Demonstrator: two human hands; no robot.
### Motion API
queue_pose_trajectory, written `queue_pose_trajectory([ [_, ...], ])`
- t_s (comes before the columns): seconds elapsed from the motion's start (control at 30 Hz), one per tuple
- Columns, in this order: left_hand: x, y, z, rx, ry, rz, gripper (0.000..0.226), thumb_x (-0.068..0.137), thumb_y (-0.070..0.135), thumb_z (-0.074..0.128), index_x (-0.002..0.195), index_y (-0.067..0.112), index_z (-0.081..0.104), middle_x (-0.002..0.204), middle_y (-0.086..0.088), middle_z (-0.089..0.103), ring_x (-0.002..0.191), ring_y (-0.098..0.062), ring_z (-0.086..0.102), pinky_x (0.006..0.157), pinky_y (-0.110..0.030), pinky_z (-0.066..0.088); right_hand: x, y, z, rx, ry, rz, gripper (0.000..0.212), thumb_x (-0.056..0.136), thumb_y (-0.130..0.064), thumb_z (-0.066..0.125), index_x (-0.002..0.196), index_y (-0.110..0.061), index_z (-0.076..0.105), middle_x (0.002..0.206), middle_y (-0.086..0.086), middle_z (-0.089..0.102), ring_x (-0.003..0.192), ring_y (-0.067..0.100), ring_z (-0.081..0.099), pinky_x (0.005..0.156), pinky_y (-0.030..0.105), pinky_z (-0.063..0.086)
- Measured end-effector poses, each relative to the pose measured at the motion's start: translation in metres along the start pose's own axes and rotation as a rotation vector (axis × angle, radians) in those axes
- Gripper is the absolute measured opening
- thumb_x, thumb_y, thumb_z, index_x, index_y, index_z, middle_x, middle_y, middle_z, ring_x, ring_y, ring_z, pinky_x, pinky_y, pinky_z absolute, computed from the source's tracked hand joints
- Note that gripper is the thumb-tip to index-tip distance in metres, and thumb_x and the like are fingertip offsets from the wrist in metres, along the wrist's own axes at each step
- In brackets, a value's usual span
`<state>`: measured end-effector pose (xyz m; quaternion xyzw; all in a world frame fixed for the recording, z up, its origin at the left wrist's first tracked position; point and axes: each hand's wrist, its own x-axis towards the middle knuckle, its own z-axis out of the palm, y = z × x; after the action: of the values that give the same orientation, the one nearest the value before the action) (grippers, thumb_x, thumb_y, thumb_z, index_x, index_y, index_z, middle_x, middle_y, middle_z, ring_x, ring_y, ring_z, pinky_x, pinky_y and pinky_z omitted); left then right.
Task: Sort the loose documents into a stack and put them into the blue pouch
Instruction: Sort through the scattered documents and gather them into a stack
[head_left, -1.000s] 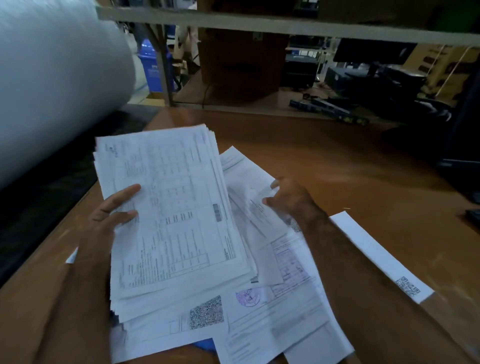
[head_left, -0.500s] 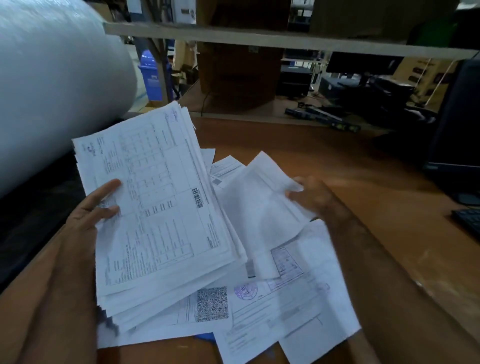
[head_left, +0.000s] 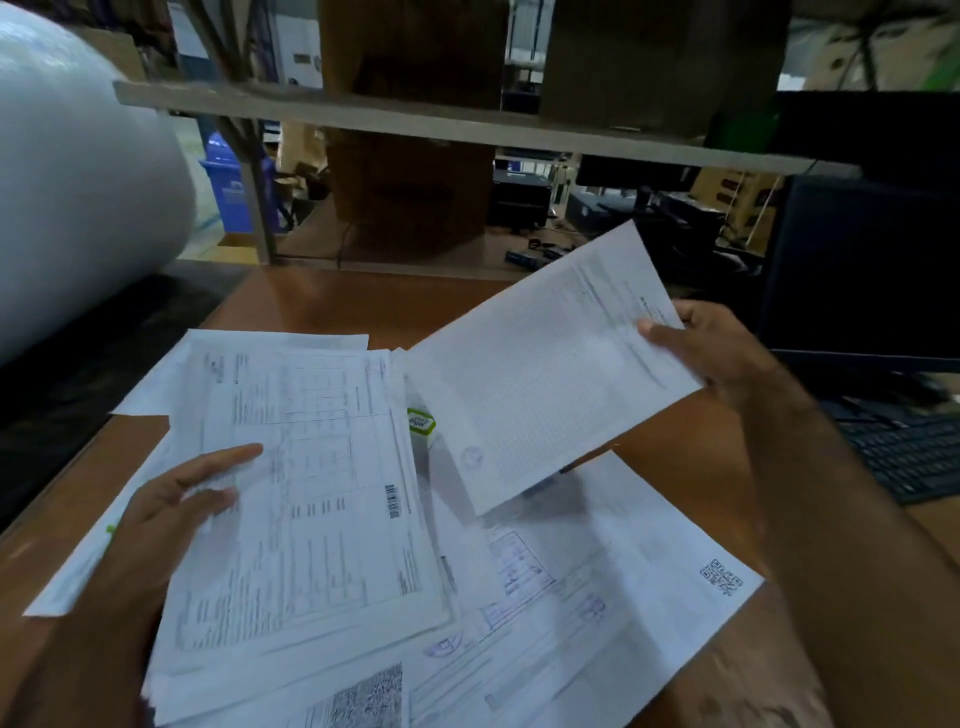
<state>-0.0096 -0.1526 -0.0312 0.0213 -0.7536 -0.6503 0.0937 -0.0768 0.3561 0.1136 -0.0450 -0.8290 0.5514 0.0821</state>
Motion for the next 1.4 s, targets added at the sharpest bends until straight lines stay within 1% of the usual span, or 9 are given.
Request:
queue_pose_trajectory([
  [0.1,0.001,-0.003,-0.003,0.017,-0.005,0.003,0.039,0.094,-0.012,0.054,0.122,0.009,0.073,0.135,-0.005,0.066,0.129,-0.024,0.057,0.111,-0.047,0.042,0.007,-0.011,0.001,0.004,-0.105,-0.032,0.024,0.092,-0.017,0.073,0.116,-0.012,0.074,0.108,0.01,0.078,0.094,0.027,0.076,0.08,0.04,0.063],
  [0.27,0.002,0.0,0.002,0.021,-0.029,0.005,0.038,0.094,-0.013,0.053,0.121,0.006,0.072,0.134,-0.004,0.065,0.123,-0.017,0.058,0.098,-0.032,0.043,0.019,-0.033,0.026,-0.612,-0.551,-0.082,0.014,0.087,-0.03,0.08,0.101,-0.028,0.078,0.098,-0.009,0.079,0.087,0.006,0.074,0.074,0.021,0.056],
  [0.4,0.001,-0.001,0.003,-0.003,-0.039,-0.011,0.038,0.095,-0.01,0.054,0.119,0.01,0.074,0.137,-0.004,0.065,0.129,-0.024,0.056,0.103,-0.038,0.046,0.015,-0.015,0.095,-0.809,-0.654,-0.223,0.016,0.08,-0.036,0.086,0.091,-0.034,0.074,0.091,-0.014,0.076,0.081,0.001,0.07,0.07,0.018,0.049],
  [0.57,-0.002,0.001,0.005,-0.023,-0.025,0.001,0.037,0.093,-0.014,0.054,0.12,0.004,0.072,0.134,-0.009,0.066,0.127,-0.025,0.059,0.092,-0.027,0.058,0.0,0.034,0.167,-0.705,-0.209,-0.395,0.069,0.076,-0.068,0.072,0.133,-0.034,0.057,0.126,-0.009,0.065,0.111,0.014,0.062,0.1,0.042,0.05],
  [0.7,0.002,-0.006,0.001,-0.014,-0.043,0.001,0.037,0.093,-0.013,0.055,0.118,0.007,0.073,0.133,-0.009,0.067,0.127,-0.025,0.06,0.104,-0.042,0.048,-0.015,0.062,0.157,-0.466,0.076,-0.121,0.082,0.088,-0.062,0.067,0.15,-0.016,0.041,0.152,0.007,0.045,0.137,0.026,0.045,0.111,0.039,0.039],
  [0.93,0.004,-0.006,0.005,-0.059,-0.046,-0.045,0.036,0.095,-0.01,0.054,0.119,0.009,0.073,0.136,-0.003,0.066,0.122,-0.02,0.063,0.09,-0.032,0.052,-0.064,0.105,0.119,-0.935,0.085,0.231,0.103,0.062,-0.097,0.046,0.132,-0.022,0.054,0.141,0.006,0.055,0.127,0.032,0.052,0.105,0.054,0.044],
  [1.13,0.001,-0.007,0.007,-0.03,-0.051,-0.012,0.037,0.095,-0.012,0.052,0.121,0.006,0.072,0.137,-0.006,0.065,0.126,-0.021,0.061,0.089,-0.025,0.052,-0.057,0.098,0.127,-0.729,0.024,0.149,0.055,0.069,-0.067,0.078,0.107,-0.032,0.058,0.115,-0.009,0.058,0.115,0.02,0.053,0.1,0.044,0.039],
  [1.27,-0.003,-0.006,0.008,-0.026,-0.035,0.003,0.036,0.095,-0.01,0.053,0.12,0.008,0.072,0.139,-0.002,0.064,0.127,-0.019,0.059,0.086,-0.021,0.052,-0.054,0.099,0.136,-0.36,-0.007,0.064,0.029,0.077,-0.028,0.082,0.093,-0.029,0.057,0.097,-0.01,0.067,0.096,0.018,0.068,0.086,0.038,0.057],
  [1.4,-0.003,-0.005,0.007,-0.034,-0.044,0.014,0.036,0.096,-0.011,0.052,0.122,0.005,0.071,0.14,-0.003,0.063,0.126,-0.017,0.06,0.082,-0.015,0.056,-0.061,0.093,0.125,-0.627,-0.03,0.078,0.06,0.065,-0.076,0.067,0.108,-0.034,0.057,0.113,-0.012,0.064,0.102,0.018,0.064,0.09,0.041,0.056],
])
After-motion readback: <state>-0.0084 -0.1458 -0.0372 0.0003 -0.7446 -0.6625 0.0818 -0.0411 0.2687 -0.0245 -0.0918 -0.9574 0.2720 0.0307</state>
